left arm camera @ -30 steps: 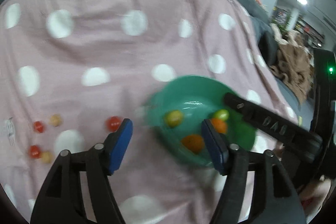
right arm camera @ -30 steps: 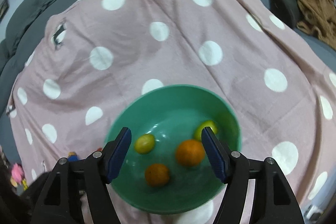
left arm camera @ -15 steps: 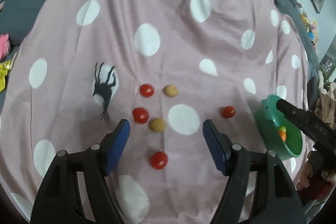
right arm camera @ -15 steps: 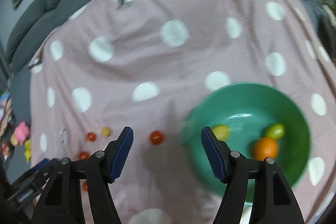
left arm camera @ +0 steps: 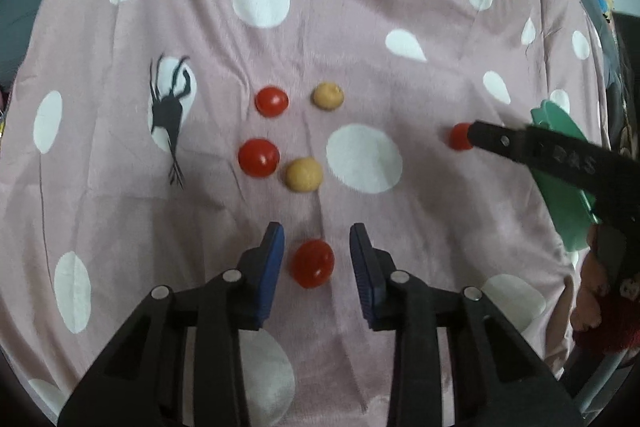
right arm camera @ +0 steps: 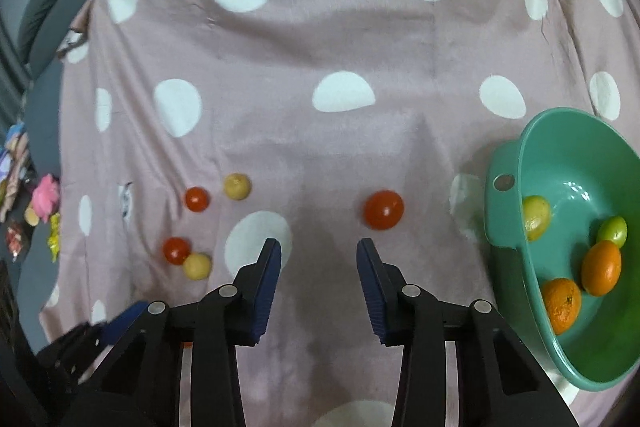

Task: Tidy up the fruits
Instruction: 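Lower the left gripper onto a red cherry tomato while the right gripper grasps another tomato, then carry the tomatoes in both grippers over the green bowl, then open both grippers over the bowl, dropping the tomatoes, then close the left gripper on a small yellow fruit while the right gripper grasps another, then carry the yellow fruits in both grippers over the green bowl, then open both grippers over the bowl, dropping the yellow fruits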

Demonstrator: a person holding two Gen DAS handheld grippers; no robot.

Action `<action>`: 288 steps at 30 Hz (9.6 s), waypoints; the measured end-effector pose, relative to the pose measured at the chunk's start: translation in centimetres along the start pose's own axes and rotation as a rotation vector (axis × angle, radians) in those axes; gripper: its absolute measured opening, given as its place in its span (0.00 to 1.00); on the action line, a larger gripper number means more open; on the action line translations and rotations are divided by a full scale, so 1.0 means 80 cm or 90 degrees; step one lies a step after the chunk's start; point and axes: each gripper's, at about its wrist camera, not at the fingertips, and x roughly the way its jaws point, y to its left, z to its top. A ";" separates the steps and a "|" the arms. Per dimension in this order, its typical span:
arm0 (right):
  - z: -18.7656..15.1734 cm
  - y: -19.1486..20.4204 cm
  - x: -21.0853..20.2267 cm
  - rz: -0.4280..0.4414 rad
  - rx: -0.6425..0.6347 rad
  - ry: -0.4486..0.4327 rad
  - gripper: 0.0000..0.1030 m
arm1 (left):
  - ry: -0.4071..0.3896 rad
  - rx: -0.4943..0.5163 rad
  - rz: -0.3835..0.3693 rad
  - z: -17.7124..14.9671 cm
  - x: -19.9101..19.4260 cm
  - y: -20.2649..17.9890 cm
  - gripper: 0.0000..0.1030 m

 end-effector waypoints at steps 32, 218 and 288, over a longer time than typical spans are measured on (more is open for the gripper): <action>0.022 -0.024 0.051 -0.039 0.045 0.037 0.30 | 0.004 -0.037 -0.045 0.001 0.009 0.005 0.22; 0.008 -0.077 -0.099 -0.015 0.062 -0.135 0.28 | -0.138 -0.007 -0.072 0.041 -0.048 -0.070 0.25; -0.015 -0.216 -0.147 -0.090 0.198 -0.176 0.54 | -0.124 0.116 -0.072 0.048 -0.037 -0.185 0.59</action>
